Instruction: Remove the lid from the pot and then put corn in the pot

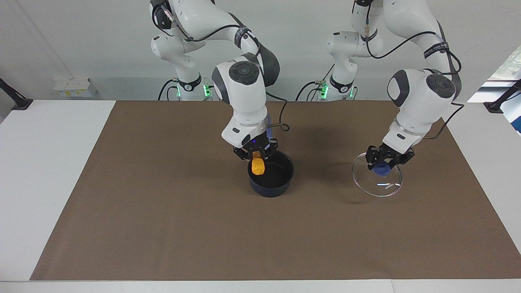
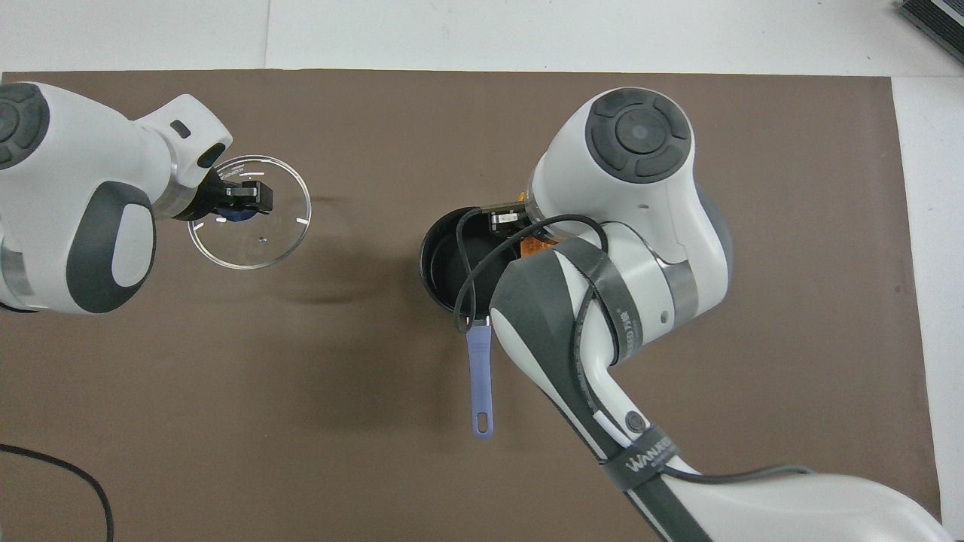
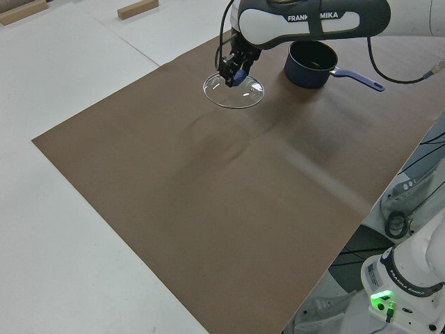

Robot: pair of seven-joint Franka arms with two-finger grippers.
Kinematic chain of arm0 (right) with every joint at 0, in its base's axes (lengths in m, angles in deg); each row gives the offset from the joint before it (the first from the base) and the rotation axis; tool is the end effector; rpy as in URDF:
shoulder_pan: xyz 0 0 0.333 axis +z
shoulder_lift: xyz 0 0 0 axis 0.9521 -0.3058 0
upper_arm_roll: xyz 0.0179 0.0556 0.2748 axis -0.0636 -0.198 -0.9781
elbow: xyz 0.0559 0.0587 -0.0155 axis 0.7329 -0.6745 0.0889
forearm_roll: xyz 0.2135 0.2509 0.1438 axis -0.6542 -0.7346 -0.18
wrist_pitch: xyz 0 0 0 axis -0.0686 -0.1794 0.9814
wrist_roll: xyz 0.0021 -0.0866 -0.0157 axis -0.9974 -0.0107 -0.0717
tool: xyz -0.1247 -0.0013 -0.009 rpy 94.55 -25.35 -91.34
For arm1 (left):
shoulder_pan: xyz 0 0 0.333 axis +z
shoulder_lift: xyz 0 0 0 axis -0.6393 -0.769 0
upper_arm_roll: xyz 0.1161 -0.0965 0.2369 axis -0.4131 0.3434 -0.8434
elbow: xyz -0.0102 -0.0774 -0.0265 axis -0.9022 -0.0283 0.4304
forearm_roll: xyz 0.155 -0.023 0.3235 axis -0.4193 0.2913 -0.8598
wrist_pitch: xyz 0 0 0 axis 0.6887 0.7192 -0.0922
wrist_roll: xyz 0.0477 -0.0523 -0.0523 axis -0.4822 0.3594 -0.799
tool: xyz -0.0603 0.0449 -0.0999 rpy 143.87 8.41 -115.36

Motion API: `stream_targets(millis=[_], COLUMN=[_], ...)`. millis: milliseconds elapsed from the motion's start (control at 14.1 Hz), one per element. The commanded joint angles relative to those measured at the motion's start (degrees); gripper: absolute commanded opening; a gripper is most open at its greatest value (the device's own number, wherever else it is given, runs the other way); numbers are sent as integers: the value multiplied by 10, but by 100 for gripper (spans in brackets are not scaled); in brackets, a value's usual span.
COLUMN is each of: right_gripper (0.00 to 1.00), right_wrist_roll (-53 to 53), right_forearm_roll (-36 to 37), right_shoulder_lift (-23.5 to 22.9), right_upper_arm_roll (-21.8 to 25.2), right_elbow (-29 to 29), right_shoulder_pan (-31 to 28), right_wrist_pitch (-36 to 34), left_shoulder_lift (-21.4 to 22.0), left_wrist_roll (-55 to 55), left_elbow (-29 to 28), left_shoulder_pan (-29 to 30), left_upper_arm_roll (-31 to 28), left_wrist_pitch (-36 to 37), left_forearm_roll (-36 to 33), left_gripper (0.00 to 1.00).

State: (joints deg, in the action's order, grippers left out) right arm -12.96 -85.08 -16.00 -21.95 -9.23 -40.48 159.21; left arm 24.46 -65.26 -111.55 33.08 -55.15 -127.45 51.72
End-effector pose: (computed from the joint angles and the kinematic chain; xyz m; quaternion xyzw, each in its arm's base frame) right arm 0.5778 0.3264 0.4102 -0.9977 -0.0413 -0.0353 0.0401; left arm 0.5666 -0.0525 0.4005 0.9979 -0.0380 0.0399 0.0344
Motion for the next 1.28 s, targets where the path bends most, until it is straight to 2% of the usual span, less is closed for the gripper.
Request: stream_targets(millis=[0,284,426,497,710,781,852,923,995,1208], right_gripper=[0,0,0,3,18,30,51,87,100,100], right_wrist_roll=[13,13,7,6,6,6,6,5,6,7], right_forearm_roll=[-10,-13,-12,-12,-17,-16,-16,-16,-12,-9], right_shoulder_lift=[-36,-50,-46,-42,-46,-45,-45,-45,-46,-45], right_upper_arm_roll=[-1,-1,-1,-1,-1,-1,-1,-1,-1,-1], right_elbow=[19,5,-24,-32,-45,-46,-46,-45,-45,-44], right_shoulder_pan=[23,27,27,27,29,28,28,28,28,28], right_wrist_pitch=[25,63,66,66,86,84,84,85,91,92], left_shoulder_lift=[65,99,104,104,104,101,99,96,94,83], left_wrist_roll=[48,116,144,162,225,245,254,255,254,244], left_elbow=[-105,-187,-208,-214,-252,-268,-276,-274,-270,-239], left_shoulder_pan=[24,56,79,88,112,115,122,126,125,122], left_upper_arm_roll=[6,6,7,7,6,6,6,6,6,5], left_wrist_pitch=[-57,-98,-108,-108,-146,-164,-176,-174,-172,-149], left_forearm_roll=[17,17,23,41,67,67,69,70,82,98], left_gripper=[0,0,0,0,0,0,2,57,100,100])
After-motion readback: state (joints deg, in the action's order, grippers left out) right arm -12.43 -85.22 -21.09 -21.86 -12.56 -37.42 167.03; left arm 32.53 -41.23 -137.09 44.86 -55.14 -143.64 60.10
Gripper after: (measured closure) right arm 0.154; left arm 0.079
